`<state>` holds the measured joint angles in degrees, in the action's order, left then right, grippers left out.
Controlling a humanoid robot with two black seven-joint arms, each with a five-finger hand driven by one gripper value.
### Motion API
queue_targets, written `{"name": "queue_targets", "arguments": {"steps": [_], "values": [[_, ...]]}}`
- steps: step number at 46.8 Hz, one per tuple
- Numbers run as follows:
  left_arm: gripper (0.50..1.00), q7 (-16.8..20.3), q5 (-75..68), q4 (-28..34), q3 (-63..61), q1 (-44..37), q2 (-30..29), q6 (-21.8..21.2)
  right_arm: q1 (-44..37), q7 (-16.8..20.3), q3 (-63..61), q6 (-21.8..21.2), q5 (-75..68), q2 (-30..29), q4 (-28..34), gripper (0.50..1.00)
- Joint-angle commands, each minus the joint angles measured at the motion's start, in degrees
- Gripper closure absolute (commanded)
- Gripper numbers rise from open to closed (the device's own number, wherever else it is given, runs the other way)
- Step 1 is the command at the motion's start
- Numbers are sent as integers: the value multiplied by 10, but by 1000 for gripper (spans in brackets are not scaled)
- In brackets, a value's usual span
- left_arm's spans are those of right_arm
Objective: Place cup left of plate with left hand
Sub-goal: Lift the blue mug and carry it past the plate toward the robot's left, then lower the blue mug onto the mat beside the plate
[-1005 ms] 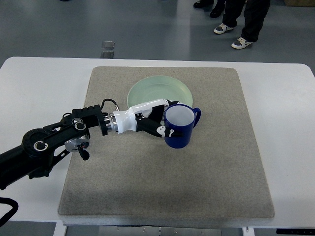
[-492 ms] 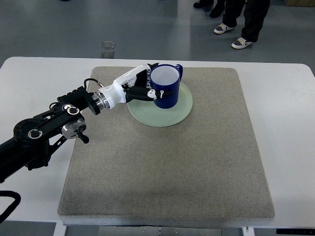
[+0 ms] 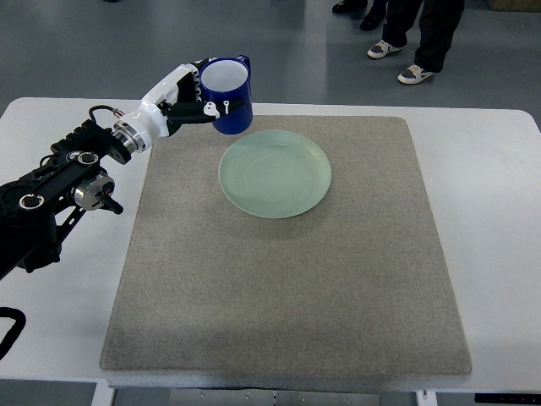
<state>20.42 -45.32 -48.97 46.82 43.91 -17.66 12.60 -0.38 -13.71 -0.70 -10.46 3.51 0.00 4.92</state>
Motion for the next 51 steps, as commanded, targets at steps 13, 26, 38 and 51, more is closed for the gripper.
{"name": "queue_targets", "arguments": {"steps": [13,26,38,51], "values": [[844,59,0,42,-3,-12,-8,0,0,0,0,0,0,0,0,568],[842,73,0,82,-9,-35,-6,-13,-1,0,0,0,0,0,0,568],[836,73,0,102,-9,-44,-3,-21,0,0,0,0,0,0,0,568],[834,99,-1,113,-25,-52,9,-23,-1,0,0,0,0,0,0,568]]}}
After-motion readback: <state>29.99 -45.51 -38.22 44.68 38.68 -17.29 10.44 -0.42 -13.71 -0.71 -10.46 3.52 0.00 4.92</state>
